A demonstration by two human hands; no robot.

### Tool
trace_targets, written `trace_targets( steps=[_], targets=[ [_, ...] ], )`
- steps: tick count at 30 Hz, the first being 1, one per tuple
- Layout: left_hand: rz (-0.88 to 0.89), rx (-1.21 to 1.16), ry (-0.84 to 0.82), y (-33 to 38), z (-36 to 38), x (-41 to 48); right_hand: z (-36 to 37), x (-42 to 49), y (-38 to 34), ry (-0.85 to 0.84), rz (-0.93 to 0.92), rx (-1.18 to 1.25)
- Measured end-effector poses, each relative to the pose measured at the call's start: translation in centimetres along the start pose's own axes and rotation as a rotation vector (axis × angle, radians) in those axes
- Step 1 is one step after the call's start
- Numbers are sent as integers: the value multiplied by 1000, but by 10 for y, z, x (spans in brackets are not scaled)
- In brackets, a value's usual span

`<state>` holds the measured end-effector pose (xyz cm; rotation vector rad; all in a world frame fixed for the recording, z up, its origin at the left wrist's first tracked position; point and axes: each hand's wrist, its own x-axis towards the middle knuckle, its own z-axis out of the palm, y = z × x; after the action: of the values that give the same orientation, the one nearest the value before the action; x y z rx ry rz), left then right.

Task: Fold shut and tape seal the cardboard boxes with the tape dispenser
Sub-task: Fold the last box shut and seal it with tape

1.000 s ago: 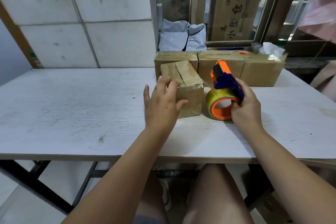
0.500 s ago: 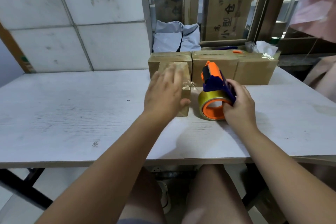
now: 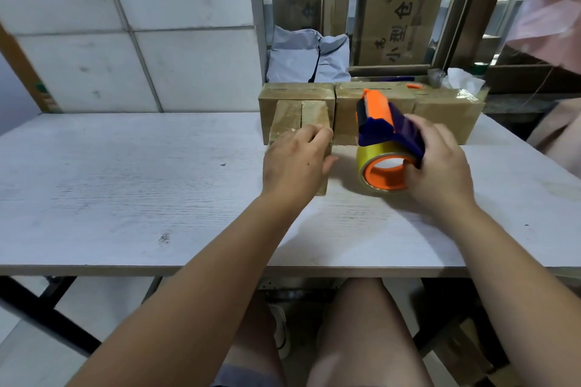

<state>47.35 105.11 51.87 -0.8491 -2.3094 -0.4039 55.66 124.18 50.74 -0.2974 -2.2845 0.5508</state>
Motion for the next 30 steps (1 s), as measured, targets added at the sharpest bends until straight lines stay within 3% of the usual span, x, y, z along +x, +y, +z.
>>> trace_targets(
  steps=[5, 13, 17, 19, 23, 26, 30],
  targets=[
    [-27, 5, -14, 3, -1, 2, -5, 7, -3, -108, 27, -9],
    [-79, 47, -113, 4, -6, 8, -6, 10, -8, -60, 7, -27],
    [-122, 55, -93, 1, -11, 5, -2, 17, -11, -98, 262, 263],
    [-148, 52, -51, -5, -12, -1, 1, 17, -14, -123, 291, 332],
    [-137, 88, 53, -20, -18, -11, 8, 16, -31, -145, 90, 123],
    [-197, 107, -14, -37, -21, -13, 15, 16, -35, -172, -52, -55],
    [-232, 50, -28, -56, -29, -14, 25, 11, -39, -246, -49, -95]
  ],
)
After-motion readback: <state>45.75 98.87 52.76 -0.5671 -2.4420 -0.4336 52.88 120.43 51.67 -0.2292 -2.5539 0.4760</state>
